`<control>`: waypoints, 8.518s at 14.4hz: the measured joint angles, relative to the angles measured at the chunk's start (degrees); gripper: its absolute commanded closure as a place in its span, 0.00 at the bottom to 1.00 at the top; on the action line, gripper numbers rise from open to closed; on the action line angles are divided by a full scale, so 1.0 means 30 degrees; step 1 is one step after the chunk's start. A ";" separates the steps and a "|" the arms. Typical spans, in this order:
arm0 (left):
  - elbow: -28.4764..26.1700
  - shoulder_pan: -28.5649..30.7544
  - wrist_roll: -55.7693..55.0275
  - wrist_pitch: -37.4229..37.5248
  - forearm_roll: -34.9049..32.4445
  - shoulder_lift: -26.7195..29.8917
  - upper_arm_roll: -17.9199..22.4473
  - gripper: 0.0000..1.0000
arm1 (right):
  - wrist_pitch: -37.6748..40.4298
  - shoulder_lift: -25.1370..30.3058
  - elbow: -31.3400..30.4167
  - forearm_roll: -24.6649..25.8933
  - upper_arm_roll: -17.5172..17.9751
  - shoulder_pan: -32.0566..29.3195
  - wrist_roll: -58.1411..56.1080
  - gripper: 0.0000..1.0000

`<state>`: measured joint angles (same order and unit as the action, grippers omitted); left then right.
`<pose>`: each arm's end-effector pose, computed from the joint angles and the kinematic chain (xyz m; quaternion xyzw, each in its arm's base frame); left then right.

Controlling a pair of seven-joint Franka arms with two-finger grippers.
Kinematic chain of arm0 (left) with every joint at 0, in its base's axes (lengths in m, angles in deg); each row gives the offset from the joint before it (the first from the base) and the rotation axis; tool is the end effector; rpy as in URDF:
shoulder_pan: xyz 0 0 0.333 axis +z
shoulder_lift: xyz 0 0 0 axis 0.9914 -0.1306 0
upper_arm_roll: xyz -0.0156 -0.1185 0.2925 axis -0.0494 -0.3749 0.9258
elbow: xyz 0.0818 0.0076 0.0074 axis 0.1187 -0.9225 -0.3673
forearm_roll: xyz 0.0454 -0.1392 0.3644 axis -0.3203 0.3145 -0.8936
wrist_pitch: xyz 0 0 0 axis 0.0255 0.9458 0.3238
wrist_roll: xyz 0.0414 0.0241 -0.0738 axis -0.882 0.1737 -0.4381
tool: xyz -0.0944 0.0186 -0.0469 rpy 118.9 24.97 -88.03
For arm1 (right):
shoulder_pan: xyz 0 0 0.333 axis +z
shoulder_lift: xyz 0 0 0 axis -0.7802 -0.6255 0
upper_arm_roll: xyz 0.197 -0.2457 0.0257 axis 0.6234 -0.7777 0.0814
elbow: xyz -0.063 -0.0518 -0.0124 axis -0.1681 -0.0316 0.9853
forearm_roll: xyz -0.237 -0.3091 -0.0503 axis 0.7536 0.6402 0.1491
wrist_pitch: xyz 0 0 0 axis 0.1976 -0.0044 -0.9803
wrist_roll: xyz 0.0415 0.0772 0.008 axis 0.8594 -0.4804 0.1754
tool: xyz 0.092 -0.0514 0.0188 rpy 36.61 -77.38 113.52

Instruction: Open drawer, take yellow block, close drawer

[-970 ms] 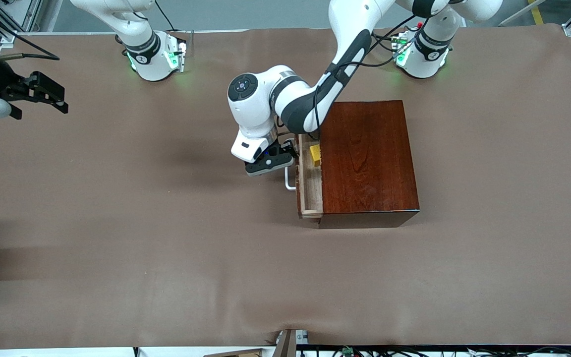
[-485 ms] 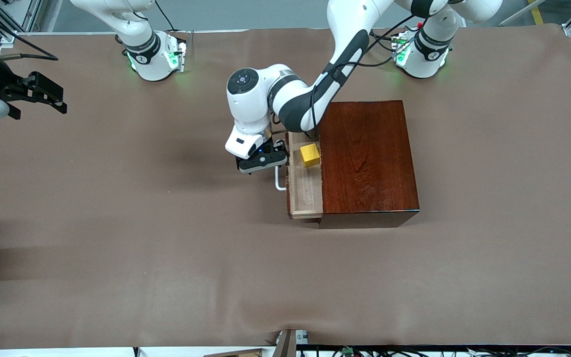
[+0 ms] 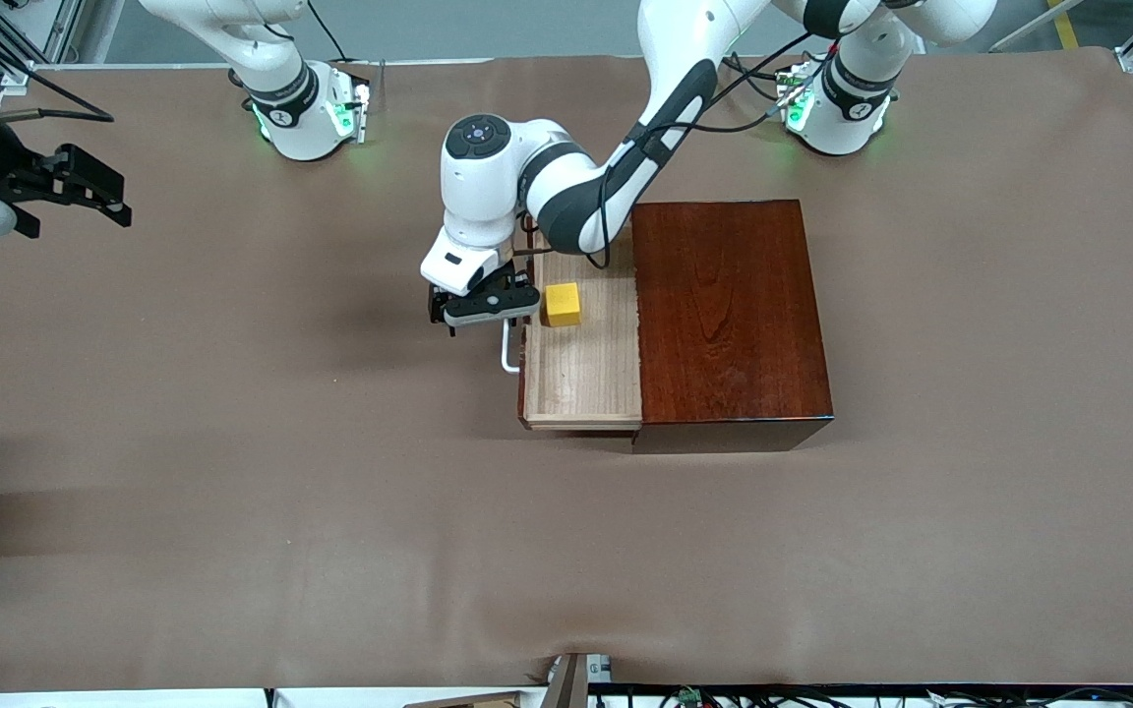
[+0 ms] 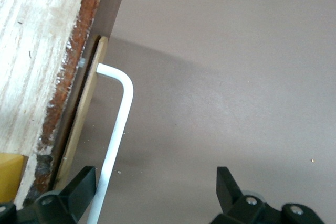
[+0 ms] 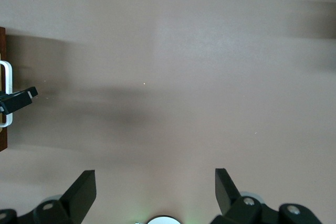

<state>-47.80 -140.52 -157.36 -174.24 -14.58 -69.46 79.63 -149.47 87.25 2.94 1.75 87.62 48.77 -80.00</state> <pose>0.4422 -0.6423 0.3070 0.9818 0.1288 0.1103 0.0854 0.5261 0.0380 0.6602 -0.9978 -0.0594 0.0287 0.0061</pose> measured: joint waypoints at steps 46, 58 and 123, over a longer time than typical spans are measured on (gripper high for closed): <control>-0.0319 1.2677 1.6197 1.6293 0.0076 1.2505 0.0569 0.00 | -0.2713 -0.3954 0.0995 -0.1656 0.0476 0.6766 1.8201 0.00; -0.1840 1.5084 2.0297 1.6203 0.0083 1.3415 0.0545 0.00 | -0.5749 -0.6174 0.0998 -0.1652 0.0472 1.0917 3.0240 0.00; -0.7259 1.7652 1.8595 1.2677 0.1815 1.4541 -0.7332 0.00 | -0.6951 -1.1415 0.5003 -0.0501 0.0091 1.2394 3.6247 1.00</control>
<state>-69.57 -87.57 -101.58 -136.21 -9.13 -25.84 57.63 -170.32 53.00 17.95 0.25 87.90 85.95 28.74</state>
